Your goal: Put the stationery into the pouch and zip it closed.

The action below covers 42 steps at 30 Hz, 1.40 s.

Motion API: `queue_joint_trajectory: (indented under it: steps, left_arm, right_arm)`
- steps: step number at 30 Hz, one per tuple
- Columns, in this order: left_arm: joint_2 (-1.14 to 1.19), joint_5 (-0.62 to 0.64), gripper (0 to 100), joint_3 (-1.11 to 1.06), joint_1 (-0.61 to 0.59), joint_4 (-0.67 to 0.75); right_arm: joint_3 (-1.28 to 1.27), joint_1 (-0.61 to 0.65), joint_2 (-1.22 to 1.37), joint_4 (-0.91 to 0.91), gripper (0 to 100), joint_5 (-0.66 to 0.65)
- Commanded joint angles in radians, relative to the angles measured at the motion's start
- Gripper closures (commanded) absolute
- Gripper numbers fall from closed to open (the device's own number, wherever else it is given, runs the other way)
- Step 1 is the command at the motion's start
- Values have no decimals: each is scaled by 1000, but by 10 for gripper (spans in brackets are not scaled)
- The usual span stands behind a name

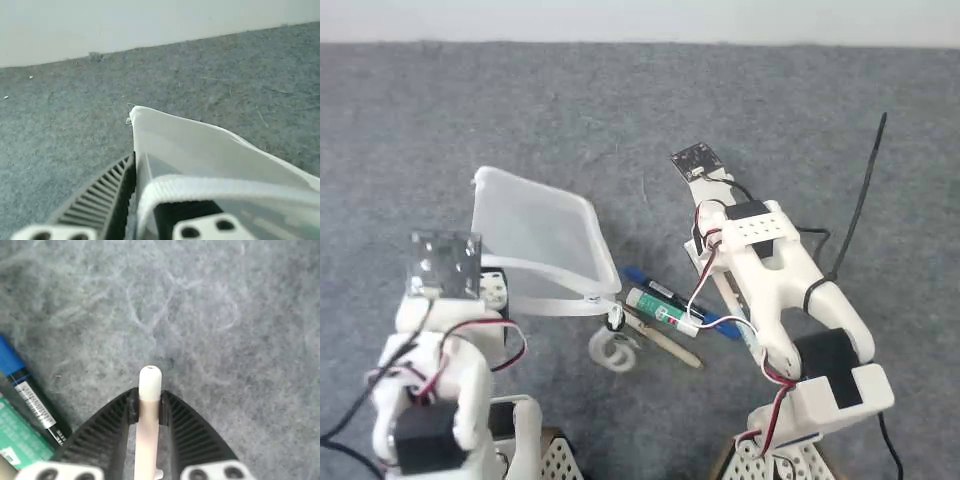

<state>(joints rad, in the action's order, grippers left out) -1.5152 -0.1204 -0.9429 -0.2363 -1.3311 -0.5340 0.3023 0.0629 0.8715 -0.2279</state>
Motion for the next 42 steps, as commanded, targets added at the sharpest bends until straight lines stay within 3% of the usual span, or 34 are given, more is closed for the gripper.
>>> queue_joint_trajectory:
  steps: [1, 11, 18, 28, 42]
  left_arm:
    - [167, -5, 991, 229, -5, -81]
    - [359, 21, 991, 414, -5, -166]
    - [598, 106, 990, 621, -77, -219]
    - [962, 199, 988, 880, -81, -371]
    - [999, 295, 909, 906, -144, -404]
  right_arm:
    - [5, -4, -64, -13, 991, 9]
    - [5, -4, -64, -13, 991, 9]
    - [5, -4, -64, -12, 991, 9]
    - [5, -4, -64, -10, 991, 9]
    - [5, -4, -71, -4, 991, 9]
